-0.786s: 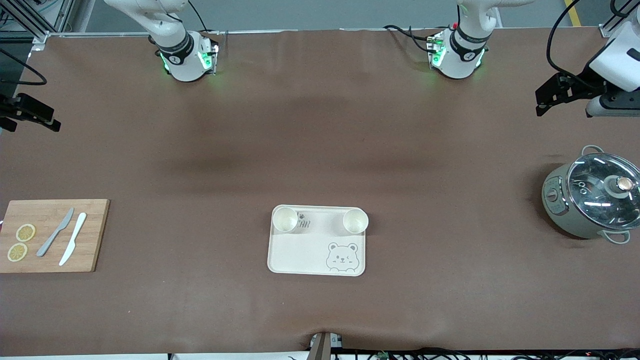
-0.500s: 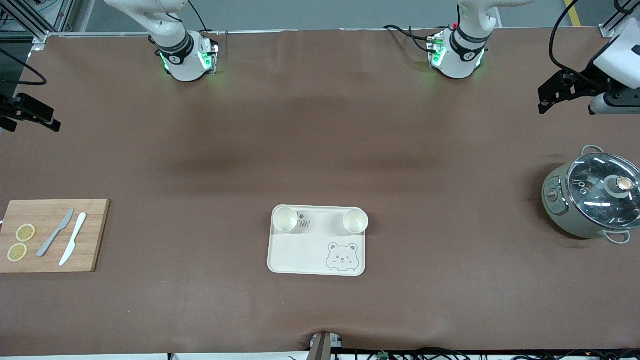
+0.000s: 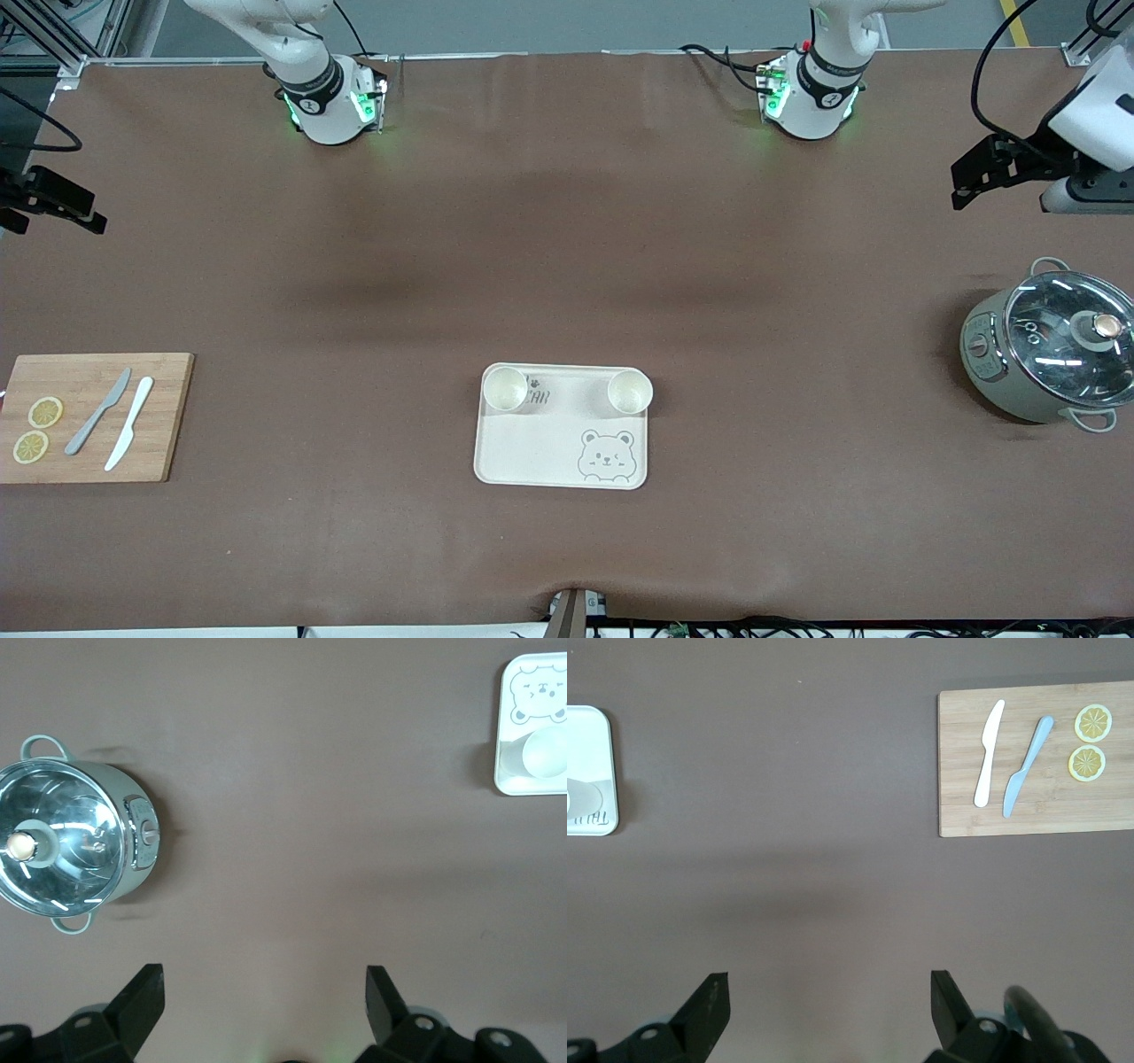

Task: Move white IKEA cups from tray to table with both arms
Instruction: 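Reach the left gripper to one white cup while the right gripper follows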

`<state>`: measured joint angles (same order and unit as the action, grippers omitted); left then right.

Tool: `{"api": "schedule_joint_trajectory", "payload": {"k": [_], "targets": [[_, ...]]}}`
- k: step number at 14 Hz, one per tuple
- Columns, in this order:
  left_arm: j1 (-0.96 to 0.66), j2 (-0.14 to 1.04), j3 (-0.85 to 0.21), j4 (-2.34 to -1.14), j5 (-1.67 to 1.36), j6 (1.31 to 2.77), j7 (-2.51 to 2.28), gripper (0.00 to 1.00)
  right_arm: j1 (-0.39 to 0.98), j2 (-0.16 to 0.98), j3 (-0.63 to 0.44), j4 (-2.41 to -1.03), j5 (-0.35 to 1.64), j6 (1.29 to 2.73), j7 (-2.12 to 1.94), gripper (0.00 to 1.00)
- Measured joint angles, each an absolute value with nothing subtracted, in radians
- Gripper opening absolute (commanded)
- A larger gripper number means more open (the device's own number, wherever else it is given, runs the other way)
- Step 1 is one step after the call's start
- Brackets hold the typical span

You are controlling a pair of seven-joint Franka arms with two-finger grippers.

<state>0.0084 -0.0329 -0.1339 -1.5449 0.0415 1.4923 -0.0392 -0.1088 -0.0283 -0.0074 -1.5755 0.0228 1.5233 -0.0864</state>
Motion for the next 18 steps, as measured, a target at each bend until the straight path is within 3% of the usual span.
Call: {"api": "schedule_joint_trajectory", "payload": {"k": [8, 18], "targets": [[-0.068, 0.131, -0.207, -1.544, 0.030, 1.632, -0.234, 1.00, -0.107, 0.034, -0.006, -1.564, 0.023, 1.528, -0.086, 1.00], [-0.263, 0.350, -0.212, -1.542, 0.044, 1.868, -0.559, 1.00, -0.104, 0.105, -0.003, -1.555, 0.023, 1.649, -0.086, 1.00]]}}
